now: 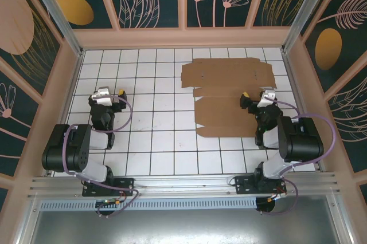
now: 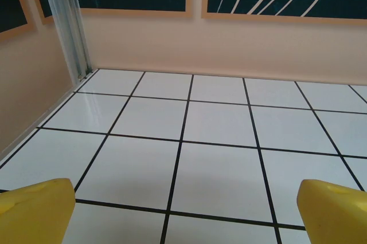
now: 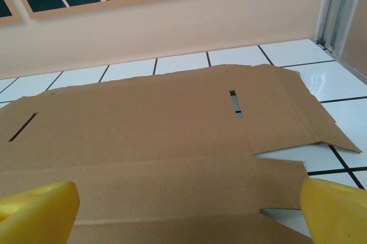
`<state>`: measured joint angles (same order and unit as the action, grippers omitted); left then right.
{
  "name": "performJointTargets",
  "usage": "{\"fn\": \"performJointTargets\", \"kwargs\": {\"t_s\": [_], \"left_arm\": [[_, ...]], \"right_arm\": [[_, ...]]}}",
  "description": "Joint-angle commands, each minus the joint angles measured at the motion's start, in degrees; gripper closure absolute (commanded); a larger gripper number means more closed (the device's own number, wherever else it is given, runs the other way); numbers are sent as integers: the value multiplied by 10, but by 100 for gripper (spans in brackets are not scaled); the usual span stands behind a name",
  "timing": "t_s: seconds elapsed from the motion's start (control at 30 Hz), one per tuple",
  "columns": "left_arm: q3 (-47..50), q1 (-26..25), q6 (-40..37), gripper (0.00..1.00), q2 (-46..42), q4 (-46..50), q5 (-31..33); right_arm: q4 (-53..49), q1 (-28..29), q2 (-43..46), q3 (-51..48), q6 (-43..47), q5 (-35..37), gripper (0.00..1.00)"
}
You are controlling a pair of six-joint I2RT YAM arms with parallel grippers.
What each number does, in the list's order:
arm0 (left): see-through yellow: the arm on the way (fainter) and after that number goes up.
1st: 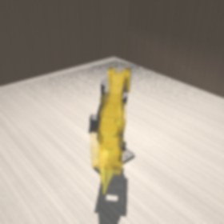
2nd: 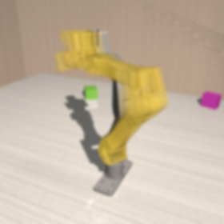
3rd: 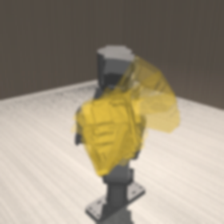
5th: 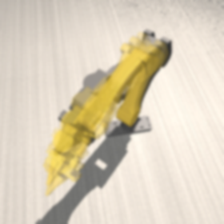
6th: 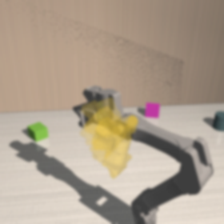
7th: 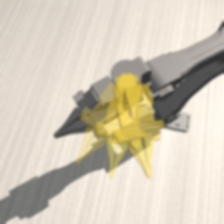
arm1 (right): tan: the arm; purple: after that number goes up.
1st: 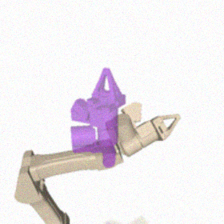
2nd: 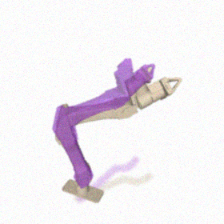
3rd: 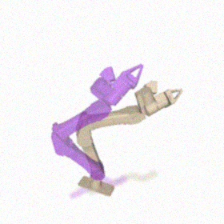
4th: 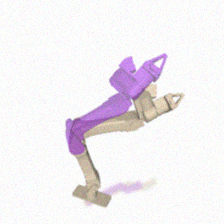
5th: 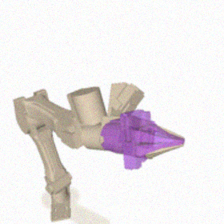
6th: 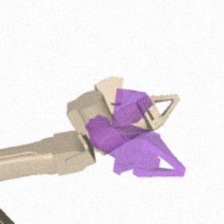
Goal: Fold the paper box
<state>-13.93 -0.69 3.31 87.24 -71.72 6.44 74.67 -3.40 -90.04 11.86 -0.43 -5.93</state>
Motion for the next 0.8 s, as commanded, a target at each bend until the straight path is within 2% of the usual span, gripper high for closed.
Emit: {"fn": "performJointTargets", "kwargs": {"t_s": [0.0, 0.77], "left_arm": [[2, 3, 7, 1, -3, -7, -3], [1, 3, 6, 1, -3, -5, -3]], "right_arm": [[8, -3, 4, 9, -4, -4, 1], [13, -2, 4, 6, -6, -5, 1]]}}
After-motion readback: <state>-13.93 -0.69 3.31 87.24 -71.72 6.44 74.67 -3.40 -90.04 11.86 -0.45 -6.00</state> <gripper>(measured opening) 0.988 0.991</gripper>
